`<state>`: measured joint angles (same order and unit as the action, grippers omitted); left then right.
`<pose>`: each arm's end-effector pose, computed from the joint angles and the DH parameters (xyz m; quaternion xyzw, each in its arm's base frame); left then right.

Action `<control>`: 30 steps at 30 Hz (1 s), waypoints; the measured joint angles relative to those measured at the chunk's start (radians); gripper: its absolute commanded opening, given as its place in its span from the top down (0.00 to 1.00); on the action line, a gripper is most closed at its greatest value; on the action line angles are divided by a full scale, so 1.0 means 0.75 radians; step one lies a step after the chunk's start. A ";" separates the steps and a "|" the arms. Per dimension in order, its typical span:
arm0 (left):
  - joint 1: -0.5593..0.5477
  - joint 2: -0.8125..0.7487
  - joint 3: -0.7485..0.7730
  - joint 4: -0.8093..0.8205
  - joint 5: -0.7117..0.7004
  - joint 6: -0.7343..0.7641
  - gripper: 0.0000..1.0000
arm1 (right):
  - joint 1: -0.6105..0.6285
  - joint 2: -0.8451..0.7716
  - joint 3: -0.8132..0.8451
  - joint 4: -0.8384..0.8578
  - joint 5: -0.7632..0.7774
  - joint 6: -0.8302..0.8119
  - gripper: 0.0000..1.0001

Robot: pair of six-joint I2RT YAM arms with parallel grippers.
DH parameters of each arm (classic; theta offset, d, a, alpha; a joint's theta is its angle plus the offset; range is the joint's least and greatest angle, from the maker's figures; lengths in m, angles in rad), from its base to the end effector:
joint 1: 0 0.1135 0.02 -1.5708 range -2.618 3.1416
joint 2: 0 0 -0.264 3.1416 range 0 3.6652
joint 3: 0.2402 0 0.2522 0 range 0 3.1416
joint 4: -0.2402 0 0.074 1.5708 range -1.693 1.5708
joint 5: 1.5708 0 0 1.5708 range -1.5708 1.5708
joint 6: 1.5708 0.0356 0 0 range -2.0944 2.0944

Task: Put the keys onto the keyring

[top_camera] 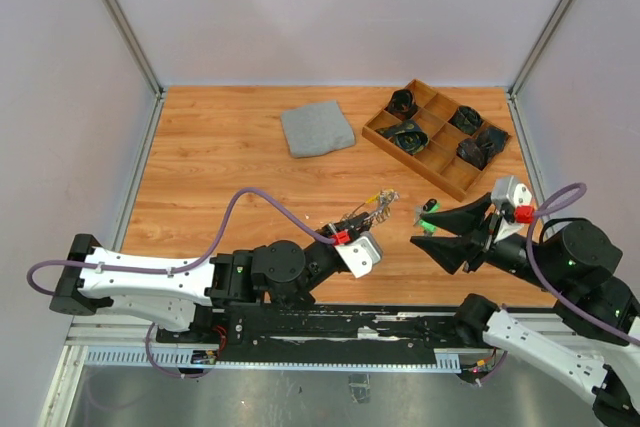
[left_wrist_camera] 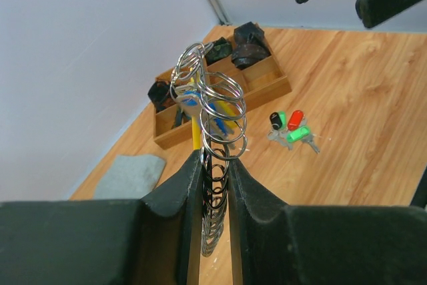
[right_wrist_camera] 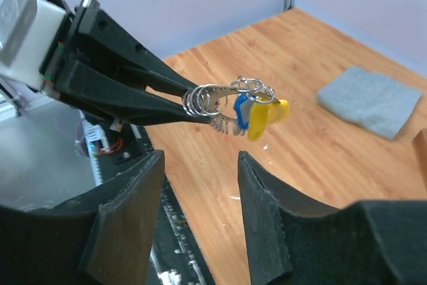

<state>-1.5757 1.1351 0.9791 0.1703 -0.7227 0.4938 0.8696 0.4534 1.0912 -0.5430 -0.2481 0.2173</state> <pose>0.0223 -0.2607 0.3755 0.4360 0.5519 -0.1303 0.6989 0.0267 0.0452 0.4335 -0.3006 0.6031 0.4509 0.5853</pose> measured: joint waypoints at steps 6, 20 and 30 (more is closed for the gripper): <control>-0.001 -0.010 0.006 0.001 0.049 -0.076 1.00 | 0.000 -0.194 -0.226 0.202 -0.008 -0.311 0.48; -0.004 -0.069 0.024 -0.001 0.179 -0.244 0.99 | 0.000 -0.184 -0.306 0.381 -0.194 -1.181 0.58; -0.004 -0.166 0.024 -0.001 0.322 -0.384 0.99 | 0.000 -0.168 -0.204 0.356 -0.280 -1.399 0.58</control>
<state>-1.5787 1.0107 0.9974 0.1699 -0.4812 0.2058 0.8696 0.3271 0.9382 -0.2760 -0.4580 -0.8322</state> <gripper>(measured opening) 0.216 0.415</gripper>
